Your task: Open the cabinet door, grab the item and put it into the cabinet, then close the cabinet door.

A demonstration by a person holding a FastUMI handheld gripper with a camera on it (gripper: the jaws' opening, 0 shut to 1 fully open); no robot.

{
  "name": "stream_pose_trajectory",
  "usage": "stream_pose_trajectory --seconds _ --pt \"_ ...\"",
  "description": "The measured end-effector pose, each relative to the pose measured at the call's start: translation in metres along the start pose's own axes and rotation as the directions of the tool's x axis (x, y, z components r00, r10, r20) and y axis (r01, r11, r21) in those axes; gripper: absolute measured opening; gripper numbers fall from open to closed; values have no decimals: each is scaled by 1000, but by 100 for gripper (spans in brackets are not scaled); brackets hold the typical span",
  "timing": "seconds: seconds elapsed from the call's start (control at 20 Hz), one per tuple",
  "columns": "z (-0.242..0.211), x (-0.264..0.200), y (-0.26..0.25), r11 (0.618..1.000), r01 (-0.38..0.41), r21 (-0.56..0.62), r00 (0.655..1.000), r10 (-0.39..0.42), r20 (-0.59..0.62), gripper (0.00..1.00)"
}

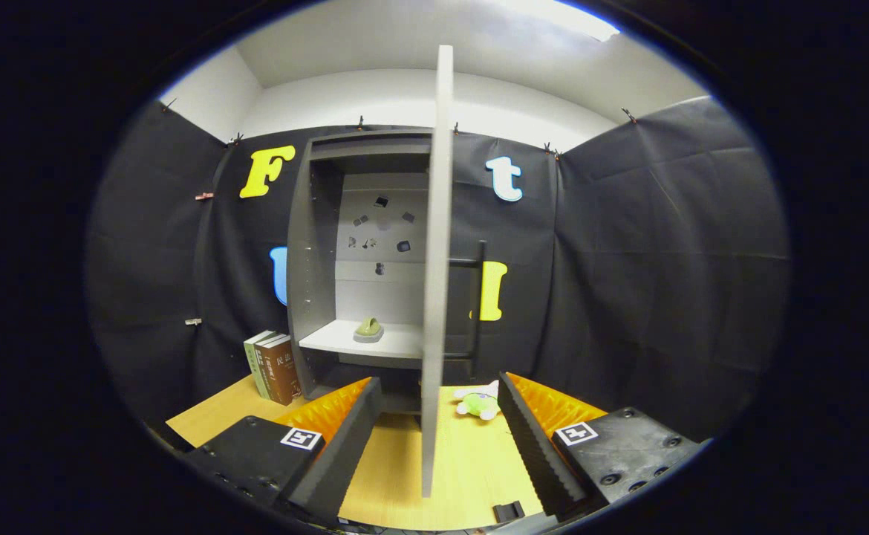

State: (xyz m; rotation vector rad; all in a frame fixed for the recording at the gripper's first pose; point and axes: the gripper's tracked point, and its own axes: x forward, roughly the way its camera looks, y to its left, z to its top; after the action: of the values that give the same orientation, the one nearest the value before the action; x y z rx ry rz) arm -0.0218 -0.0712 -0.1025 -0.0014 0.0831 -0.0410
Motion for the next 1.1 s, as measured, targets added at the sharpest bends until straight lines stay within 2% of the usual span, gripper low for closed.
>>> stream_pose_trajectory --seconds 0.1,0.35,0.45,0.55,0.85,1.1 --pt "8 13 -17 1000 -30 -7 999 30 32 98" --pt "20 40 -28 985 -168 40 983 164 86 99" --pt "18 47 -31 980 -195 36 978 192 86 98" --pt "12 47 -18 966 -253 54 966 250 58 99" --pt "15 49 8 949 -309 58 950 306 63 96" --pt "13 59 74 925 -369 93 929 365 54 96"
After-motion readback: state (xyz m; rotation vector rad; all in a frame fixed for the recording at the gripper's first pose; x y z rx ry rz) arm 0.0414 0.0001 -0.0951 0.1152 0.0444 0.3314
